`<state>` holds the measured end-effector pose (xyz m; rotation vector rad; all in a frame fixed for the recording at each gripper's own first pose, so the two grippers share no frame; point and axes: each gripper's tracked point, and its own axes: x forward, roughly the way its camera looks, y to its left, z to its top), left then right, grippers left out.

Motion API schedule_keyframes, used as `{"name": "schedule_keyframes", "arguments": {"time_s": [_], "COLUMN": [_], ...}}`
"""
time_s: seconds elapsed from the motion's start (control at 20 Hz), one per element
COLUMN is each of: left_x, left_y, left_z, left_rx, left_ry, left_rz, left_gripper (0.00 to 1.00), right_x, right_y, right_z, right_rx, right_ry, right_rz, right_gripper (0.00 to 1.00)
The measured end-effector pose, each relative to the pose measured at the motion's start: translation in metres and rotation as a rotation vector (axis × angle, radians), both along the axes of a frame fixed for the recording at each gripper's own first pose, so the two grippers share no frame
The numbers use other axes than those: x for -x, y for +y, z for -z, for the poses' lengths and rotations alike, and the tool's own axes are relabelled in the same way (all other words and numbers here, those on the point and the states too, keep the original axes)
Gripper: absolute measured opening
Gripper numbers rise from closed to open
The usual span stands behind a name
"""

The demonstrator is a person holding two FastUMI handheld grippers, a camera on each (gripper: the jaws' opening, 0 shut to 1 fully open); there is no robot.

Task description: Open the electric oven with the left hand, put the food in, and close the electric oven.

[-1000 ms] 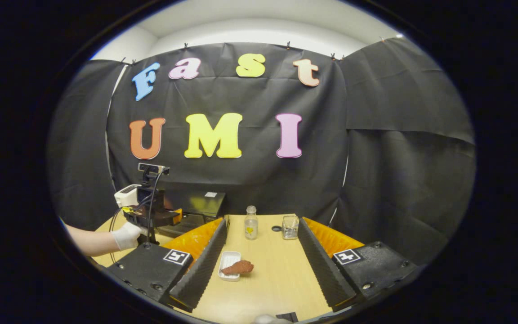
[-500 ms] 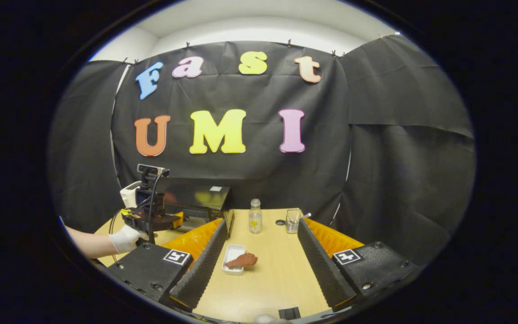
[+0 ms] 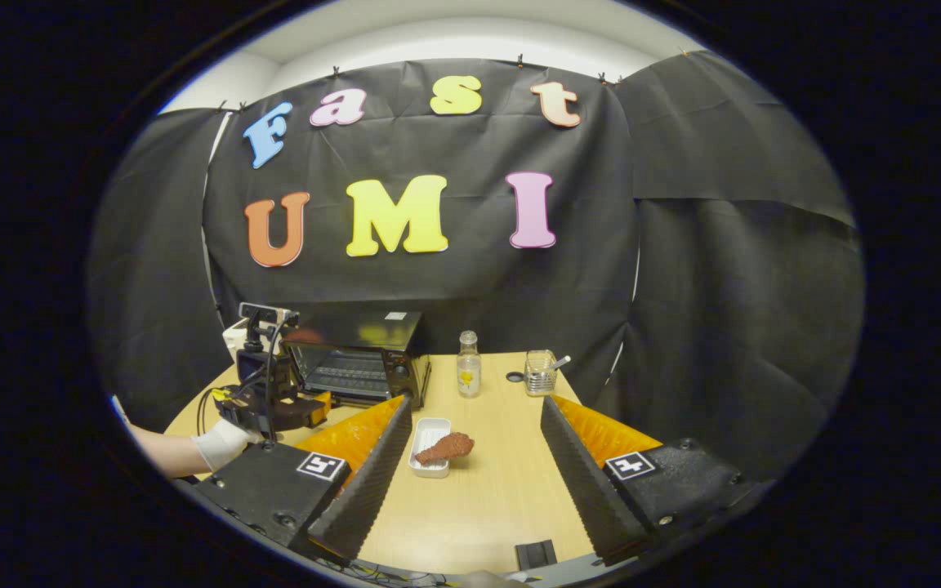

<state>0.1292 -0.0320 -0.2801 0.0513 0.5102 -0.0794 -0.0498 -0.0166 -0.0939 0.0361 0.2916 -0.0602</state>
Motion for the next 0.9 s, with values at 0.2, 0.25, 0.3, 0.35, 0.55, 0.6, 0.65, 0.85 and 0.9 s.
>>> {"name": "schedule_keyframes", "arguments": {"time_s": [0.2,0.25,0.3,0.35,0.55,0.6,0.65,0.85,0.9], "left_x": [0.021,0.026,0.03,0.034,0.038,0.038,0.038,0.04,0.039], "left_y": [-0.001,-0.002,-0.003,-0.003,-0.006,-0.006,-0.006,-0.01,-0.01], "left_z": [0.029,0.038,0.046,0.053,0.068,0.073,0.075,0.088,0.089], "left_rx": [0.007,0.004,0.0,-0.004,-0.005,-0.012,-0.015,-0.022,-0.035], "left_ry": [0.067,0.085,0.104,0.121,0.165,0.178,0.184,0.222,0.217], "left_rz": [-0.005,-0.004,-0.003,-0.002,0.0,0.004,0.006,0.026,0.037], "left_gripper": [0.96,0.96,0.96,0.96,0.96,0.96,0.96,0.96,0.96], "right_x": [0.006,0.008,0.009,0.01,0.015,0.016,0.017,0.019,0.019], "right_y": [-0.003,-0.005,-0.006,-0.008,-0.013,-0.014,-0.015,-0.021,-0.023], "right_z": [0.001,0.003,0.003,0.004,0.009,0.009,0.01,0.009,0.009], "right_rx": [0.016,0.015,0.014,0.011,0.018,0.017,0.019,0.031,0.03], "right_ry": [-0.003,0.0,0.002,0.003,0.015,0.016,0.017,0.02,0.02], "right_rz": [0.006,0.01,0.015,0.021,0.037,0.041,0.043,0.062,0.066], "right_gripper": [0.97,0.97,1.0,1.0,1.0,0.97,1.0,1.0,1.0]}}
